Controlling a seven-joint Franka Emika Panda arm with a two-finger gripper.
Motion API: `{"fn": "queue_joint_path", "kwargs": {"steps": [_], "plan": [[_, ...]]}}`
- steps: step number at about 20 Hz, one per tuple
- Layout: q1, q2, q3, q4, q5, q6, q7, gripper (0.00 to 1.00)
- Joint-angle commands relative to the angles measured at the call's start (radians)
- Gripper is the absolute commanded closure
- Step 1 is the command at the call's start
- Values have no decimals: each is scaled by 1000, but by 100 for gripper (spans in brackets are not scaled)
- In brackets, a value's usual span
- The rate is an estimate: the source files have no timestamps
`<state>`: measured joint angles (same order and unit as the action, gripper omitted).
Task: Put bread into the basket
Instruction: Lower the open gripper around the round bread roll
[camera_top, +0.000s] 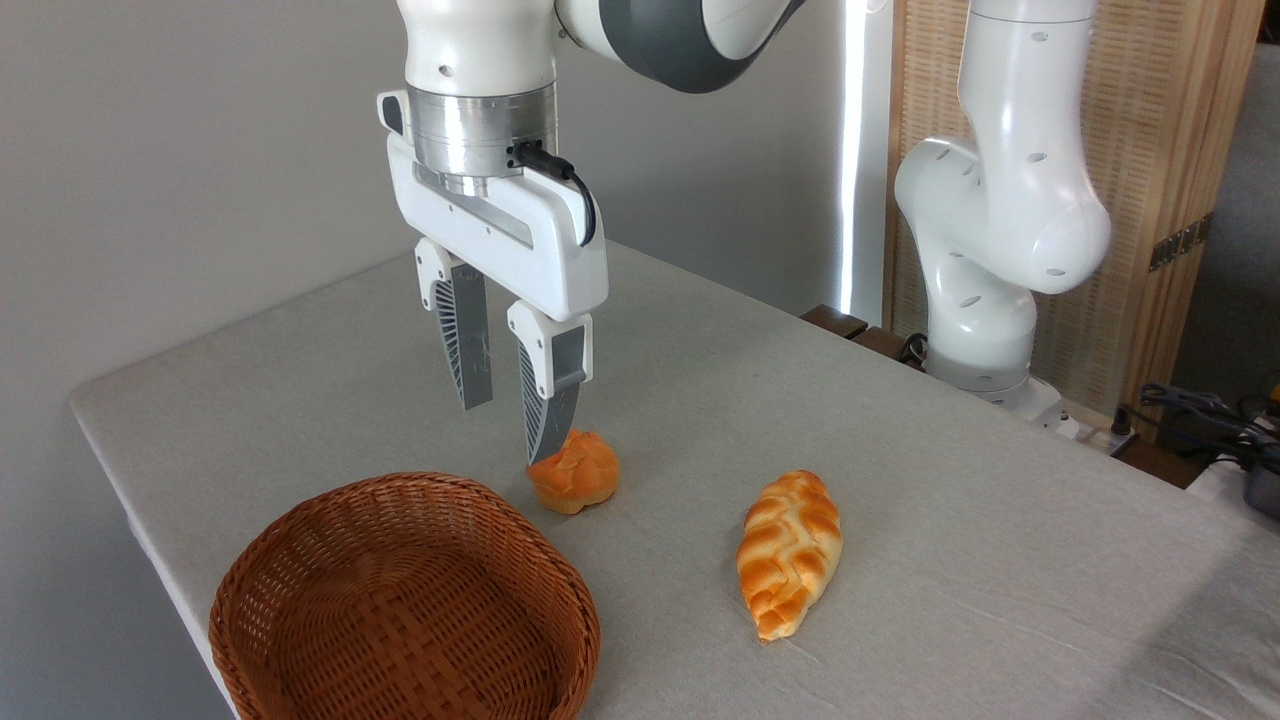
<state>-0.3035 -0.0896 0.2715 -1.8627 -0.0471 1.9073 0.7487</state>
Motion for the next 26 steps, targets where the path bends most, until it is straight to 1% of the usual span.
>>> {"fn": "queue_joint_path", "kwargs": {"steps": [1, 7, 10, 12, 14, 18, 22, 26], "plan": [[-2, -1, 6, 16, -7, -24, 11, 0], [-5, -1, 2, 13, -5, -34, 11, 0], [-8, 4, 2, -1, -7, -28, 11, 0], [-11, 1, 0, -33, -7, -27, 11, 0], [-25, -1, 0, -52, -7, -27, 11, 0], [-81, 1, 0, -98, -7, -19, 11, 0], [-120, 2, 0, -170, -5, -24, 12, 0], [-123, 13, 0, -202, -5, -21, 24, 0]]}}
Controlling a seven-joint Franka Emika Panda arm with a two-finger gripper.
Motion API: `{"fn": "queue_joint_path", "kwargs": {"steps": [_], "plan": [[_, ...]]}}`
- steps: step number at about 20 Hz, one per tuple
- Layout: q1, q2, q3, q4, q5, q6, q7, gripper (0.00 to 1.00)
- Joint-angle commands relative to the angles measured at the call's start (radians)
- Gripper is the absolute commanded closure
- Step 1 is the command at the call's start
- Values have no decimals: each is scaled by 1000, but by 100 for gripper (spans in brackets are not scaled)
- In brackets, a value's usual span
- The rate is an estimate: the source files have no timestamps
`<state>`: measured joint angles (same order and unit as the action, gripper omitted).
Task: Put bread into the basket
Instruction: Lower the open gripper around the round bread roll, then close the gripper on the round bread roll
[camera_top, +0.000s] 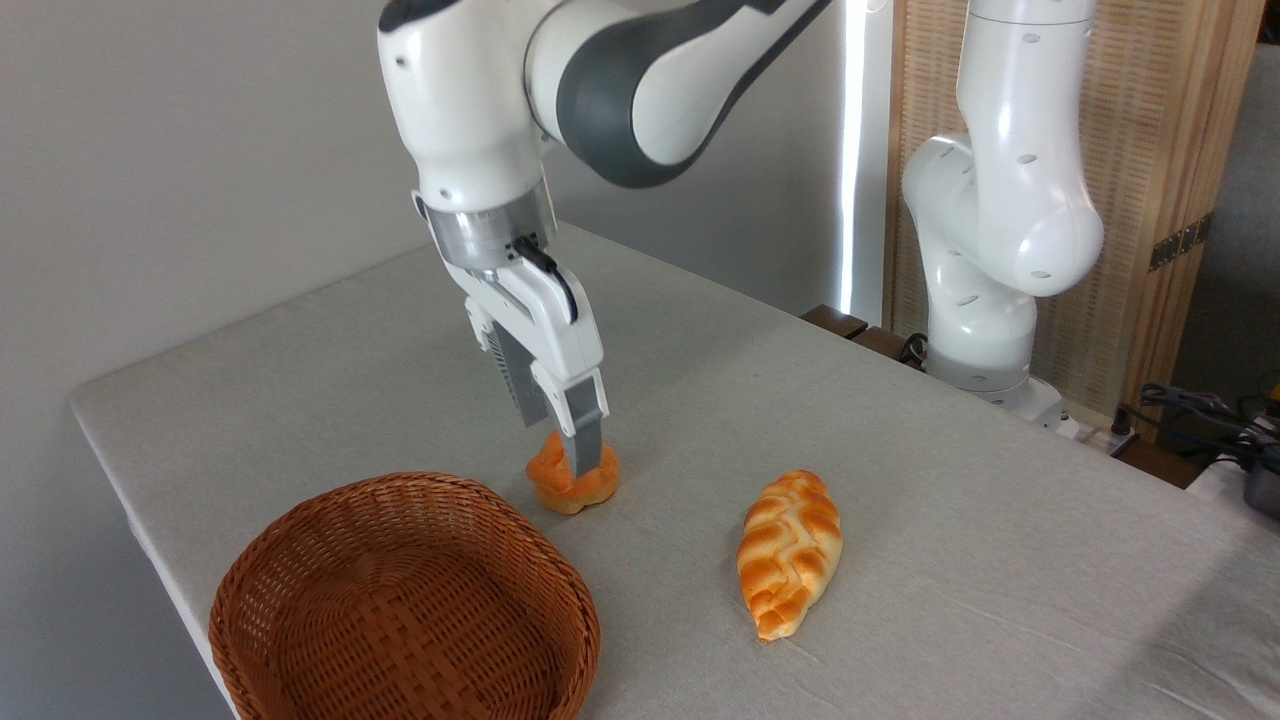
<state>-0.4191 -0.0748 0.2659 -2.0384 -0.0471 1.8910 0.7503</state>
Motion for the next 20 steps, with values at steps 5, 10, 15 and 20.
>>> {"fn": "queue_joint_path", "kwargs": {"steps": [5, 10, 15, 20], "plan": [[-37, 16, 6, -37, -5, -6, 23, 0], [-70, 63, 6, -37, -3, -6, 21, 0], [-72, 72, 4, -37, -3, -4, 21, 0], [-73, 76, -2, -34, 0, -3, 32, 17]]}}
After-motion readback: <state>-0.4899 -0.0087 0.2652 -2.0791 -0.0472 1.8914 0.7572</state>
